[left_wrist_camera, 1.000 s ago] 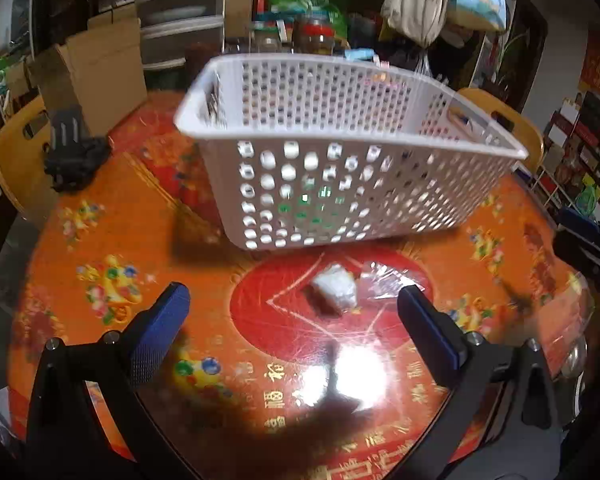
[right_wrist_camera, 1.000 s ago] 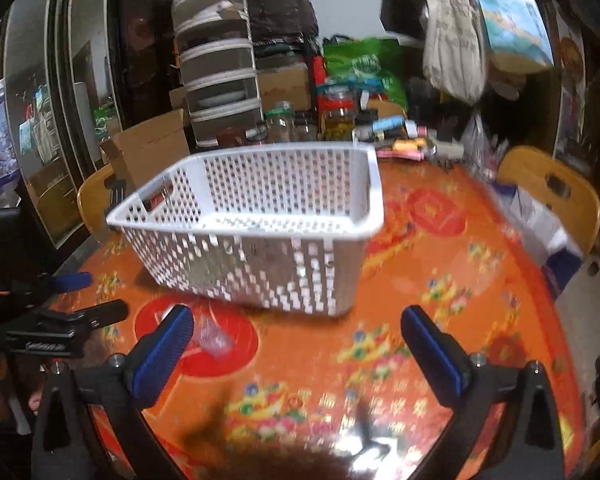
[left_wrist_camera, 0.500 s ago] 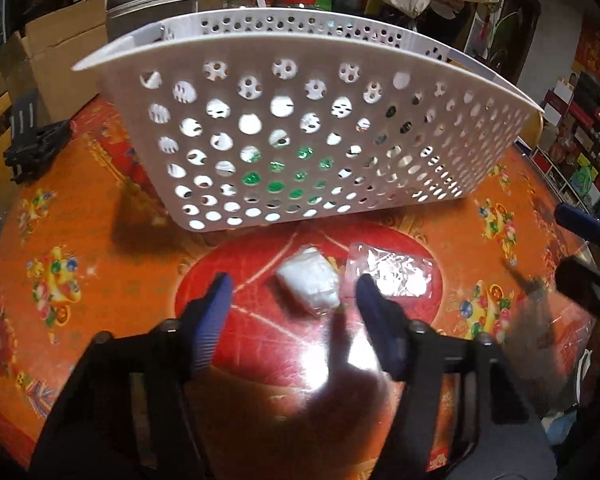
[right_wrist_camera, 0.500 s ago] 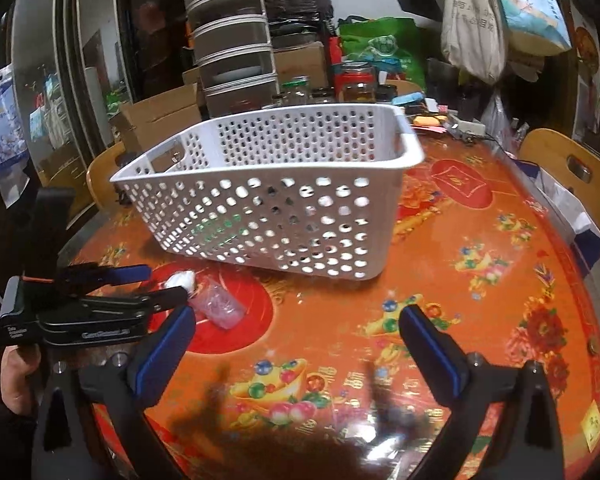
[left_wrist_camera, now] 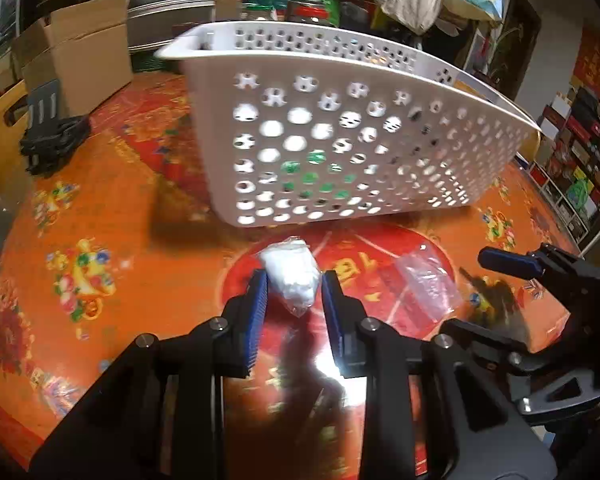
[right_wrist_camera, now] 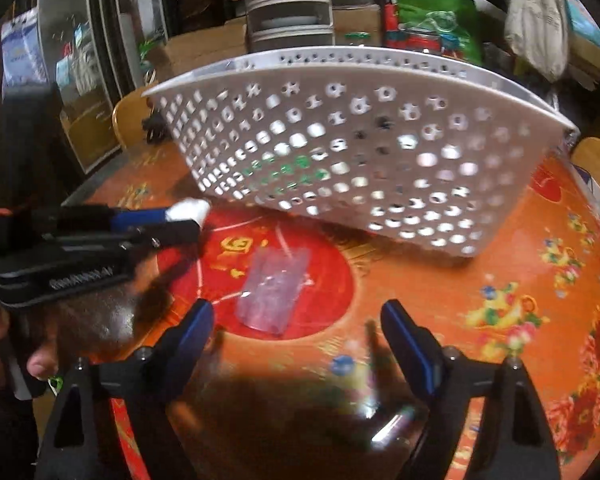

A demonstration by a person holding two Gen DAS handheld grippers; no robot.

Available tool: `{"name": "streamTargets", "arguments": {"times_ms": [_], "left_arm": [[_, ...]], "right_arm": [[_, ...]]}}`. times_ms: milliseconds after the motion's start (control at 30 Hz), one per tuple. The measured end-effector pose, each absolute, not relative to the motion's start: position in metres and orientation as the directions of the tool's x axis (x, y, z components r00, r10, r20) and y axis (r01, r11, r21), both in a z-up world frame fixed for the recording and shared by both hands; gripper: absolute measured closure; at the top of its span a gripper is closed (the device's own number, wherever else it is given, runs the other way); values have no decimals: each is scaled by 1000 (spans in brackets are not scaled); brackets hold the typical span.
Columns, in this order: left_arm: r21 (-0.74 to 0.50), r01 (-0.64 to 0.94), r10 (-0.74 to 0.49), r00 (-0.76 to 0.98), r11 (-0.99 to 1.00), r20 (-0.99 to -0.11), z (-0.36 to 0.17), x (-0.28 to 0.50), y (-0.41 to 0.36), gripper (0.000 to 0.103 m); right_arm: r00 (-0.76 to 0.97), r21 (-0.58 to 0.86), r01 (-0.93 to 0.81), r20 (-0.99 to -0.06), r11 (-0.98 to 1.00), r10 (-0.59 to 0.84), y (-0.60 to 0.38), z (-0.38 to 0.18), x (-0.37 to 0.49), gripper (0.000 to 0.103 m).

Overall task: Organize soft objects
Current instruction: 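Grasp the small white crumpled item with the left tool while the right tool grasps the clear plastic bag, then carry the white item and clear bag over the basket with both tools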

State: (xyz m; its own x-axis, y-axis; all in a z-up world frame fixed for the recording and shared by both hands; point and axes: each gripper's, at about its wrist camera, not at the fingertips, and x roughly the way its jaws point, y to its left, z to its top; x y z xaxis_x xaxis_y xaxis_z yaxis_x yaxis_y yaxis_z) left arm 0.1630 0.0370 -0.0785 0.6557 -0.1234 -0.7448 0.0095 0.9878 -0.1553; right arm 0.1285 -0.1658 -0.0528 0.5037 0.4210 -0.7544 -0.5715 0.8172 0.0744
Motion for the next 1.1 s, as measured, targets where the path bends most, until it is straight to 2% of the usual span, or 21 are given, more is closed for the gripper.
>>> {"name": "streamTargets", "arguments": {"times_ms": [133, 267, 400, 467, 700, 1100], "left_arm": [[-177, -9, -128, 654, 984, -746, -81, 159, 57, 77], [-188, -7, -137, 659, 982, -740, -83, 158, 62, 77], [-189, 1, -142, 665, 982, -734, -82, 155, 61, 77], [-190, 3, -144, 668, 982, -731, -81, 153, 62, 77], [-190, 9, -144, 688, 982, -712, -72, 143, 59, 77], [-164, 50, -146, 749, 985, -646, -29, 113, 38, 77]], "right_arm": [[508, 43, -573, -765, 818, 397, -152, -57, 130, 30], [507, 20, -569, -779, 822, 370, -142, -60, 134, 52], [517, -16, -570, -784, 821, 344, -135, -62, 133, 63], [519, -18, -570, -783, 822, 343, -135, -62, 133, 73], [552, -12, -560, -751, 829, 362, -150, -52, 122, 74], [650, -2, -516, -652, 856, 390, -196, -1, 103, 74]]}}
